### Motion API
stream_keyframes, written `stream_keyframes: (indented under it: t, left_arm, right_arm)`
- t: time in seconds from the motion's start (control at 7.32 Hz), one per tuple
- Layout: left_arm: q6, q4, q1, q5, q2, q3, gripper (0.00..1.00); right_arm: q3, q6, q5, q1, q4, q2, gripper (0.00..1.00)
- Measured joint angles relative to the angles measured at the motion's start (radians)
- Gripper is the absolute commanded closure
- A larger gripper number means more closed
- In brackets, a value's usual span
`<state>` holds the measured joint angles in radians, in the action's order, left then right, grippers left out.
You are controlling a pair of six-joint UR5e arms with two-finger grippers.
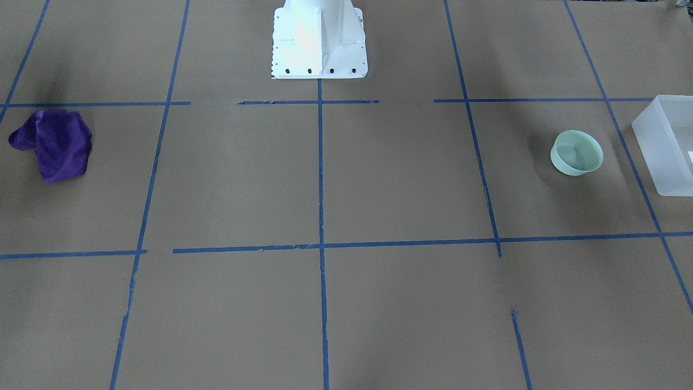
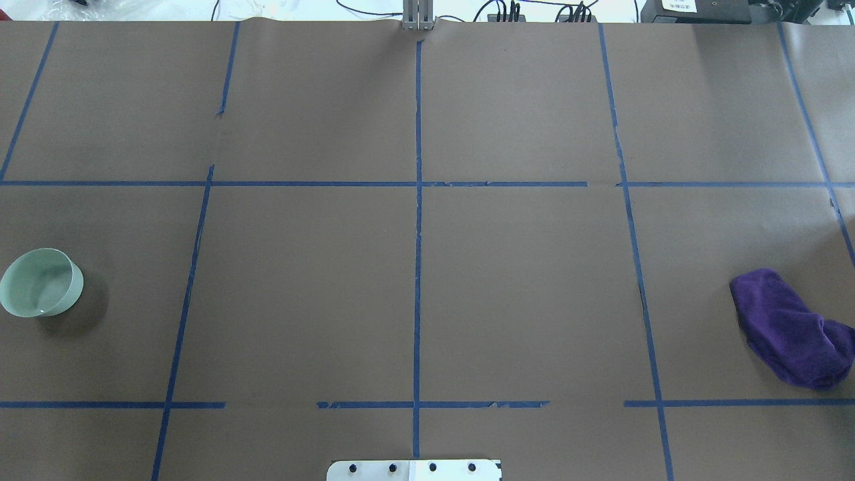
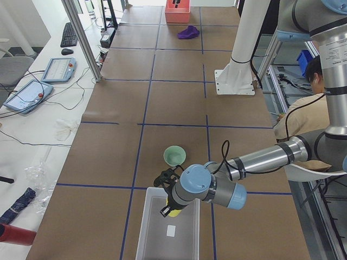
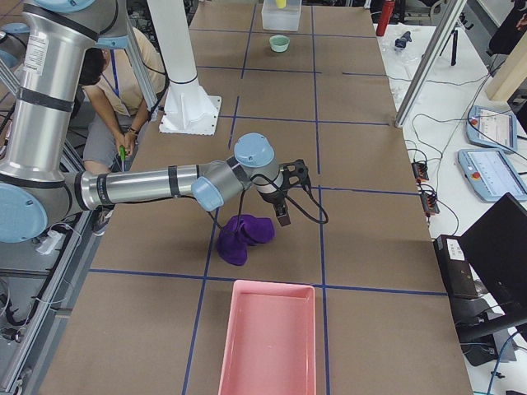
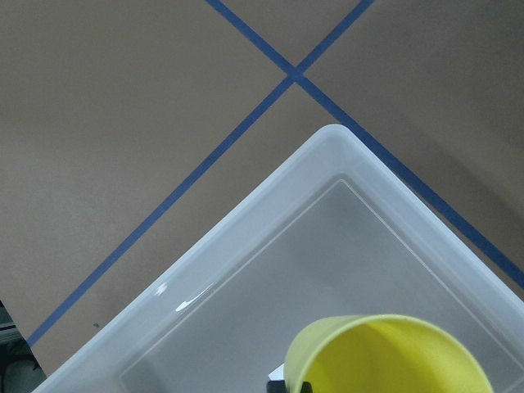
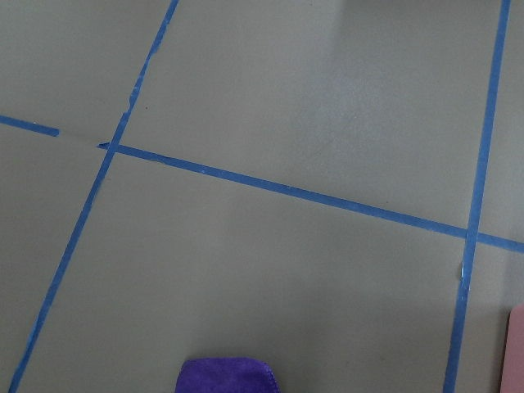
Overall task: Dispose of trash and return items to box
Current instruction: 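Release the cup and move the left gripper back over the table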
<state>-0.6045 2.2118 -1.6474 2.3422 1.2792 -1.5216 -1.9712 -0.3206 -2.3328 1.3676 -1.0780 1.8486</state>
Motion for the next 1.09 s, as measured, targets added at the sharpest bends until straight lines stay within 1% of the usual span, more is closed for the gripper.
stream_keyframes:
  t: [0.14,0.41,0.55,0.68,0.96,1.09]
  left_arm:
    - [0.002,0.004,0.035,0.044,-0.003,0.021,1.0]
    - [-0.003,0.006,0.09,0.078,-0.013,0.058,0.87]
    - [-0.007,0.008,0.102,0.082,-0.023,0.066,0.78]
    - [-0.01,0.01,0.106,0.084,-0.032,0.069,0.72]
    - [-0.002,0.049,0.109,0.086,-0.035,0.069,0.66]
    - [0.009,0.076,0.11,0.087,-0.035,0.068,0.4]
  right_arm:
    - [0.0,0.0,0.001,-0.002,0.001,0.004,0.0]
    - [0.002,0.0,0.009,-0.005,0.0,0.008,0.0]
    - [0.002,0.001,0.017,-0.007,0.001,0.011,0.0]
    - [0.002,0.001,0.021,-0.009,0.001,0.013,0.0]
    - [0.002,0.0,0.028,-0.01,0.001,0.013,0.0]
    - [0.002,0.0,0.034,-0.013,0.001,0.014,0.0]
